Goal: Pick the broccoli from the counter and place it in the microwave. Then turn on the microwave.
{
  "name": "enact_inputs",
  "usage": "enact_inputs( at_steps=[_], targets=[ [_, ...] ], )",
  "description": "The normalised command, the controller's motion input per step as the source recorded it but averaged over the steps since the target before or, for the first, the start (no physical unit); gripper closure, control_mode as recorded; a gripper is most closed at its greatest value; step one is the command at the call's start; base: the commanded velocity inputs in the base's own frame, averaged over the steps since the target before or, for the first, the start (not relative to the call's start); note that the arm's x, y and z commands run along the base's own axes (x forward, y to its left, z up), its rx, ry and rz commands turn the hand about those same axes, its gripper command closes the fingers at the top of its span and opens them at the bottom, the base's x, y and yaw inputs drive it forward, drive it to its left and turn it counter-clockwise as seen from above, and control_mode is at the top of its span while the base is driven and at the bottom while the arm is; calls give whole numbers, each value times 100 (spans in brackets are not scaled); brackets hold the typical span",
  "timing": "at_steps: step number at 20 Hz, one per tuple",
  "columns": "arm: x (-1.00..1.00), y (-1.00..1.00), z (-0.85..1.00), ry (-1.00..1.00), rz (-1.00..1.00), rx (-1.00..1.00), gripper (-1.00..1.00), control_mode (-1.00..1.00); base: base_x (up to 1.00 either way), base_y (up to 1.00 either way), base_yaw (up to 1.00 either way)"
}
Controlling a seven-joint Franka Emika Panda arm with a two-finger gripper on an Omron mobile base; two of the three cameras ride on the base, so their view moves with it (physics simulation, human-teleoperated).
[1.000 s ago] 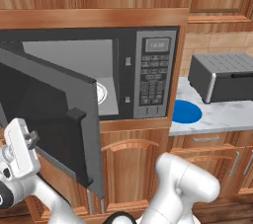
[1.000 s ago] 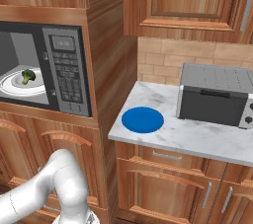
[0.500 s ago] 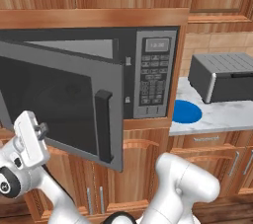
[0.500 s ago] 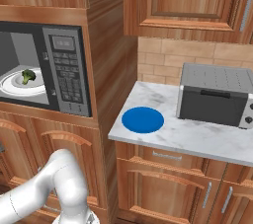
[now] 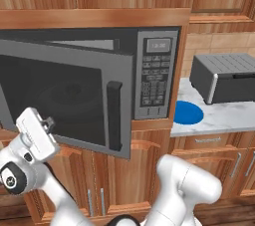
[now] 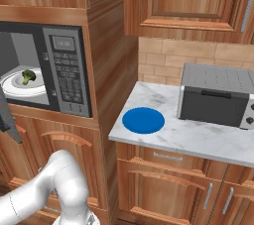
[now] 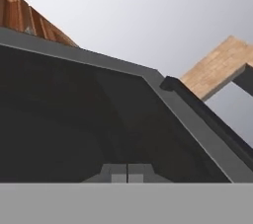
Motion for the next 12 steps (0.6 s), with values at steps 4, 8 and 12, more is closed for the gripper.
enact_inputs(
  at_steps=[4,8,12],
  targets=[
    [27,-21,0,2,26,3,100,-100,0,0,0],
    [35,-19,0,5,27,5,100,-100,0,0,0],
    [47,-23,0,7,28,7,100,-100,0,0,0]
  ],
)
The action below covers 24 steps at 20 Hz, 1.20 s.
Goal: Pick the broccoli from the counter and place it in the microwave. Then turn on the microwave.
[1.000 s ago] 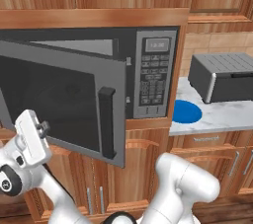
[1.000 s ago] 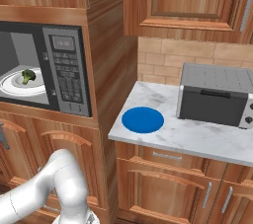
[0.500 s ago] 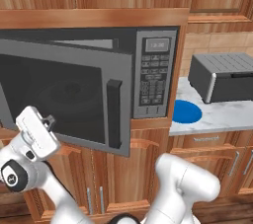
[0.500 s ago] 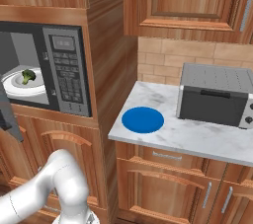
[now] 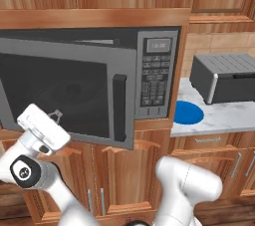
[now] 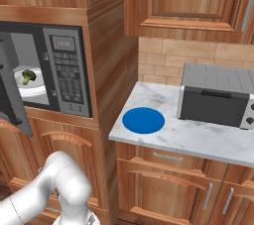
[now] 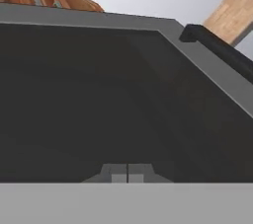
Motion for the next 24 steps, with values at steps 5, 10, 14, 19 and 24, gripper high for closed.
enact_inputs(
  at_steps=[5,10,14,19,24],
  targets=[
    [50,-26,0,10,29,9,100,-100,0,0,0],
    [48,-24,0,9,29,7,100,-100,0,0,0],
    [41,-18,0,8,28,4,100,-100,0,0,0],
    [43,-18,0,6,28,4,100,-100,0,0,0],
    [33,-14,0,8,28,4,100,-100,0,0,0]
  ],
)
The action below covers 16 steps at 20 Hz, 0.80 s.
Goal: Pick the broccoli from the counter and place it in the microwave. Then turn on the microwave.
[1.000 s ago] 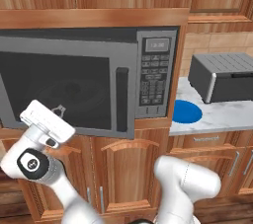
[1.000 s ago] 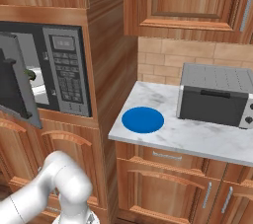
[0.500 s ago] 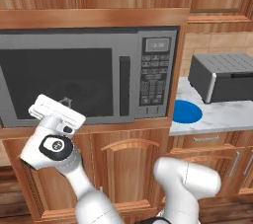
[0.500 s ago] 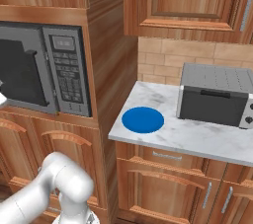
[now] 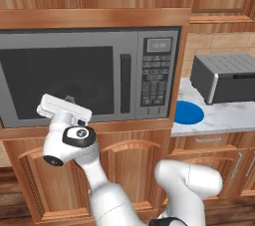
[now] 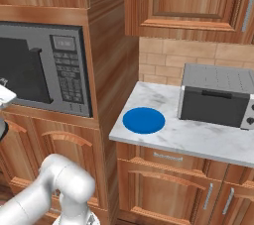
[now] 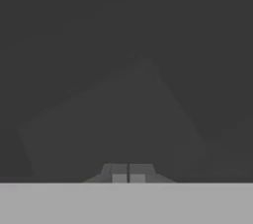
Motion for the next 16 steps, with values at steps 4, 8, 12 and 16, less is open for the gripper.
enact_inputs(
  at_steps=[4,8,12,16],
  targets=[
    [-49,0,9,1,26,0,100,-100,0,0,0],
    [-100,0,42,0,21,0,100,-100,0,0,0],
    [-100,0,60,0,12,1,100,-100,0,0,0],
    [-88,-9,94,1,4,5,100,-100,0,0,0]
  ],
)
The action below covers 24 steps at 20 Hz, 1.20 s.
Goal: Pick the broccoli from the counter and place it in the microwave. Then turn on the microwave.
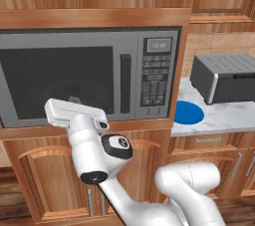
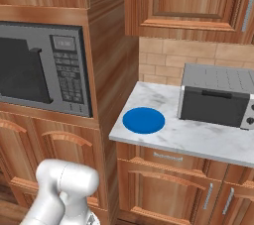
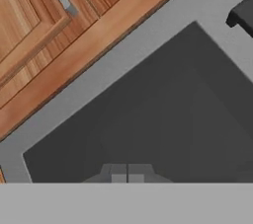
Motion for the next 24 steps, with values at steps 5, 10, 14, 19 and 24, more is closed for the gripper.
enact_inputs(
  at_steps=[5,10,14,19,24],
  targets=[
    [-68,-20,100,18,0,11,100,-100,0,0,0],
    [-60,-36,65,42,0,11,100,-100,0,0,0],
    [-46,-64,7,51,0,5,100,-100,0,0,0],
    [-27,-74,0,54,0,2,100,-100,0,0,0],
    [-21,-60,-19,41,0,0,100,-100,0,0,0]
  ],
)
